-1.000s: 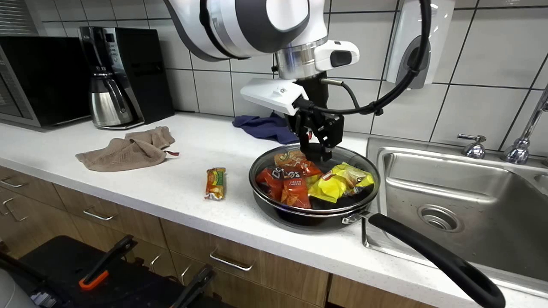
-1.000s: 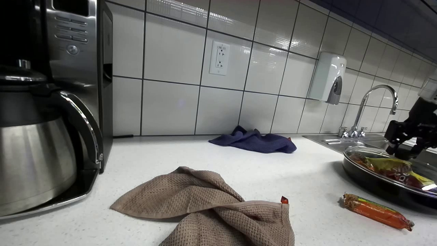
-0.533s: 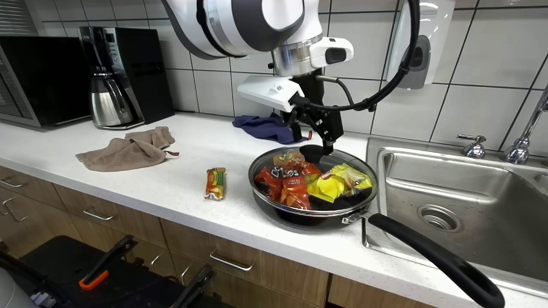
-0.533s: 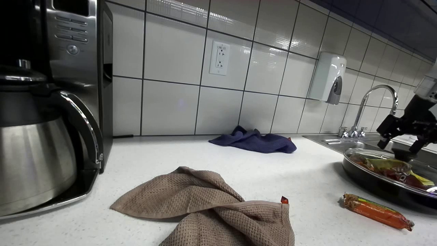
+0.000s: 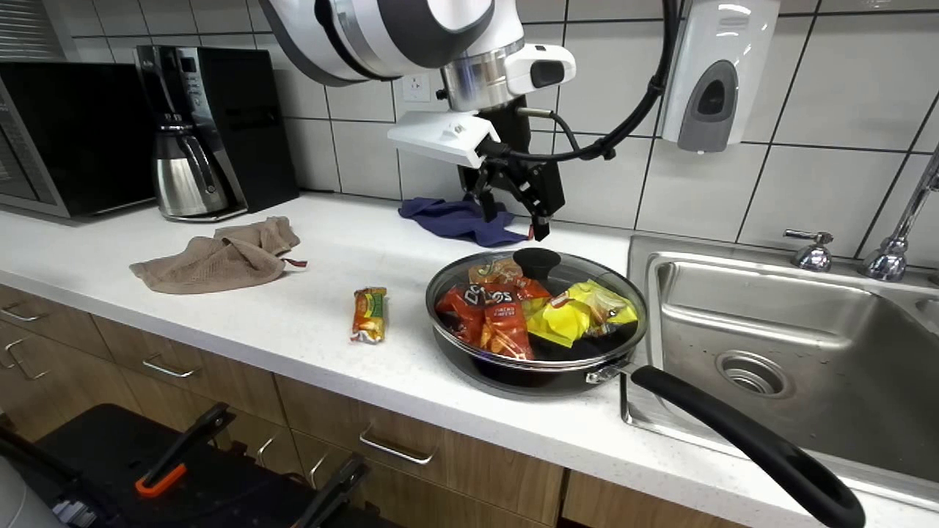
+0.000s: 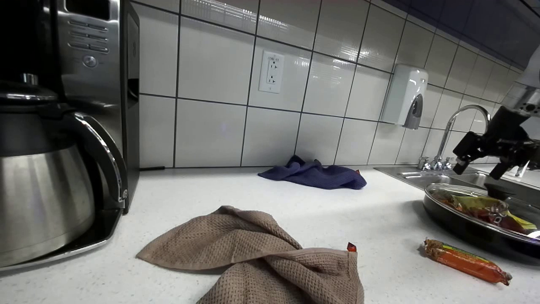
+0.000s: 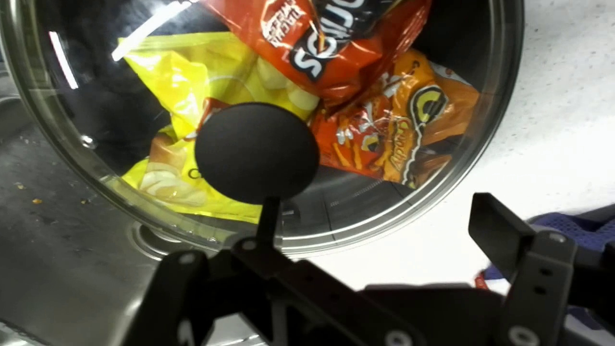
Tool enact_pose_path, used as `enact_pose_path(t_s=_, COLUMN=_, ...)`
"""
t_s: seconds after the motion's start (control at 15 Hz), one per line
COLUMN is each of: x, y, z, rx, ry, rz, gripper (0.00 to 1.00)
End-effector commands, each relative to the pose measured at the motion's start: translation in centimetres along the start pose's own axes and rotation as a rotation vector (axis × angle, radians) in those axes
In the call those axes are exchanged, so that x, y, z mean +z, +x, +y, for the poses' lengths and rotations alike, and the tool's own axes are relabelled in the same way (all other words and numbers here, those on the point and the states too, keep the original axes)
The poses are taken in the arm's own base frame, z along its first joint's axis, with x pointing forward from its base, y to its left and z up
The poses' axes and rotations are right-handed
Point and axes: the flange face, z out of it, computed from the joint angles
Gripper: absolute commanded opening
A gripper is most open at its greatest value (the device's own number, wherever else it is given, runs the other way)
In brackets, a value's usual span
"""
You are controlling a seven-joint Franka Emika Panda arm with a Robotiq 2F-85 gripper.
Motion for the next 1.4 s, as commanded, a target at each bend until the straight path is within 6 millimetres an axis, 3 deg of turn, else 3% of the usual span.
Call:
enact_pose_path(t_s=0.0, x=-2.2, y=-0.2, z=-2.4, rx=-0.082, ry=0.018, rz=-0.013, gripper=1.00)
enact_pose_path(t_s=0.67, x=-5.4, y=-2.5, z=-7.5, rx=-0.227, ry=0.053, rz=-0.103, gripper=1.00)
enact_pose_path(t_s=1.0, x=-6.1, y=-4.6, z=-9.6, rx=-0.290, ry=0.063, rz=-0.162, gripper=1.00)
enact_pose_path(t_s=1.33, x=-8.2, y=-6.8, z=-12.1, rx=-0.361, ry=0.055, rz=-0.164, gripper=1.00)
